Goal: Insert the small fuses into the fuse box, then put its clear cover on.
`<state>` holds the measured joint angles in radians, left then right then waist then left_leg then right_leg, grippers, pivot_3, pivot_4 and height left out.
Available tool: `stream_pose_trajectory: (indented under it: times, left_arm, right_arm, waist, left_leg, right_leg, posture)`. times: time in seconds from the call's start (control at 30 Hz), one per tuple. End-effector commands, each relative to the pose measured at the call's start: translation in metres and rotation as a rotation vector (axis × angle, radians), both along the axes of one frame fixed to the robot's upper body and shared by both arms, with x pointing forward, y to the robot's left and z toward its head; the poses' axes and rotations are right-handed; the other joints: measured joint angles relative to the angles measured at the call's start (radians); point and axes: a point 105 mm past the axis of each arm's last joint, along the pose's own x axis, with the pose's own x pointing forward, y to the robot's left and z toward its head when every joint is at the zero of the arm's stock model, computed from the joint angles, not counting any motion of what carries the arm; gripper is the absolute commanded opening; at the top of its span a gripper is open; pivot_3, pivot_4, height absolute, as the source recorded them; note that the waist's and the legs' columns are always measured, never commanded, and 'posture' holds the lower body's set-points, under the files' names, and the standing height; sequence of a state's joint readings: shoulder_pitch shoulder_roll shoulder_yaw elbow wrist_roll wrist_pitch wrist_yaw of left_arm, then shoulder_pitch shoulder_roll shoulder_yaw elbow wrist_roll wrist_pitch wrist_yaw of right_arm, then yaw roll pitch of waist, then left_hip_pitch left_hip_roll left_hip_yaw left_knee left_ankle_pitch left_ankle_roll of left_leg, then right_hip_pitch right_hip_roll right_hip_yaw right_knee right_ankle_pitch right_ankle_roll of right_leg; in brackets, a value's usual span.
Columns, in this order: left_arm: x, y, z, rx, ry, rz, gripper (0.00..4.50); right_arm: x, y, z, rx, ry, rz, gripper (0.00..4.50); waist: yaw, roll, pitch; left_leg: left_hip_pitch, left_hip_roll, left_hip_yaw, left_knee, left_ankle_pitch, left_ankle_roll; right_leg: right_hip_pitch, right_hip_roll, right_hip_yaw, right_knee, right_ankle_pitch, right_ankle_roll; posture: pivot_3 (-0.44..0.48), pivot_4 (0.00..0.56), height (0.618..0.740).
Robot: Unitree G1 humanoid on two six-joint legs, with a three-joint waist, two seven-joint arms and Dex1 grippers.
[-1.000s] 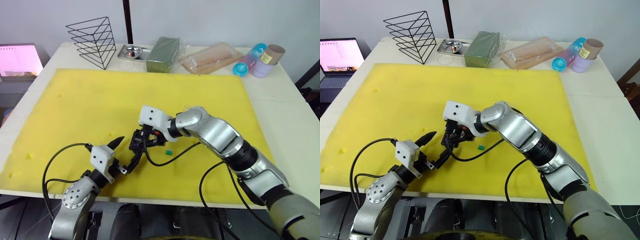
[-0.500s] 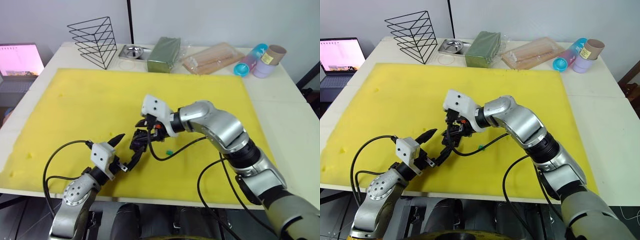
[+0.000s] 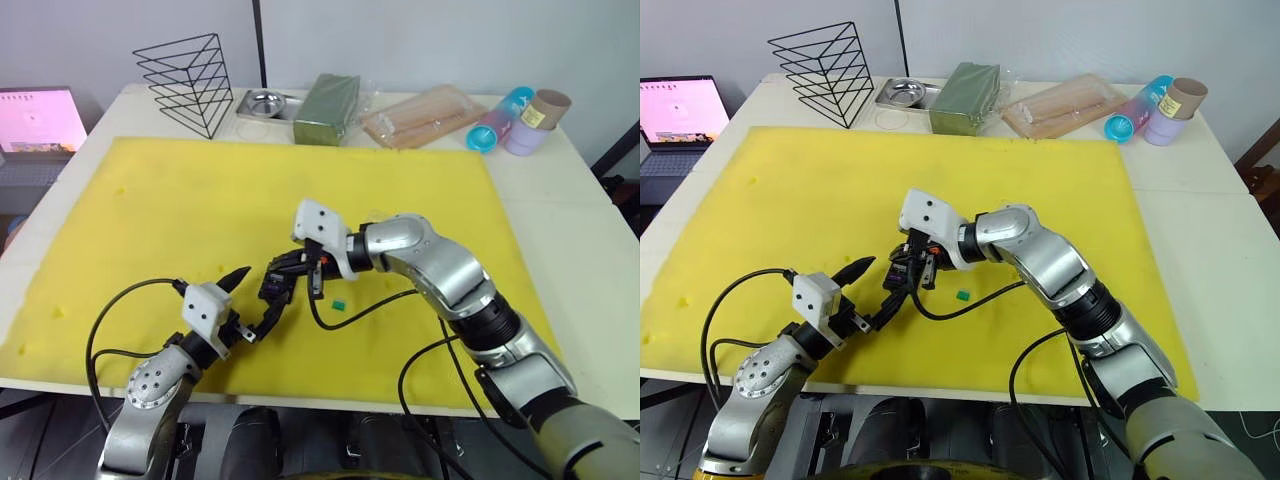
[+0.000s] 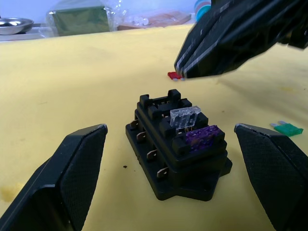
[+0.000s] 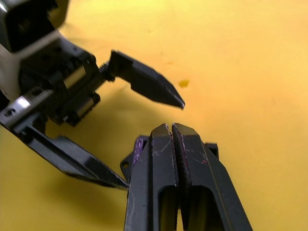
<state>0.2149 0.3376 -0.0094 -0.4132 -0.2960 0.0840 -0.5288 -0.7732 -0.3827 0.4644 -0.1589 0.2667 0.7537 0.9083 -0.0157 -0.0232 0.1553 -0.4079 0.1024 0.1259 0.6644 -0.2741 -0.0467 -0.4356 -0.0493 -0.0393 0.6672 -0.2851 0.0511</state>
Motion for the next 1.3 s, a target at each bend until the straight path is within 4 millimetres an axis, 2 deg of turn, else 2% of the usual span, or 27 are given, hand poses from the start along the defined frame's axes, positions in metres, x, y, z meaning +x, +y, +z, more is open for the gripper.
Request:
stream_pose_trajectory:
  times: [0.03,0.7,0.8,1.3]
  left_arm:
    - [-0.001,-0.002,0.012,-0.005,-0.043,-0.015,4.5]
    - [-0.003,-0.002,0.011,-0.004,-0.039,-0.013,4.5]
    - [-0.005,-0.001,0.009,-0.002,-0.035,-0.011,4.5]
    - [-0.008,0.0,0.007,0.002,-0.03,-0.005,4.5]
  right_arm:
    - [-0.001,0.003,0.004,0.009,-0.029,0.013,0.06]
    - [-0.002,0.0,-0.018,-0.052,0.002,-0.01,0.06]
    - [0.001,-0.005,-0.029,-0.091,0.015,-0.036,0.06]
    - [0.003,-0.013,-0.054,-0.194,0.01,-0.048,0.06]
  waist:
    - [0.0,0.0,0.0]
    - [0.001,0.0,0.0]
    - [0.001,0.0,0.0]
    - [0.0,0.0,-0.005]
  left_leg:
    - [0.0,0.0,0.0,0.0,0.0,0.0]
    - [0.0,0.0,0.0,0.0,0.0,0.0]
    - [0.0,0.0,0.0,0.0,0.0,0.0]
    - [0.003,0.0,0.0,0.0,0.0,0.0]
  right_leg:
    - [0.0,0.0,0.0,0.0,0.0,0.0]
    - [0.0,0.0,0.0,0.0,0.0,0.0]
    - [0.0,0.0,0.0,0.0,0.0,0.0]
    - [0.004,0.0,0.0,0.0,0.0,0.0]
  posture:
    - [0.0,0.15,0.74]
    - [0.0,0.15,0.74]
    - [0.0,0.15,0.74]
    - [0.0,0.15,0.74]
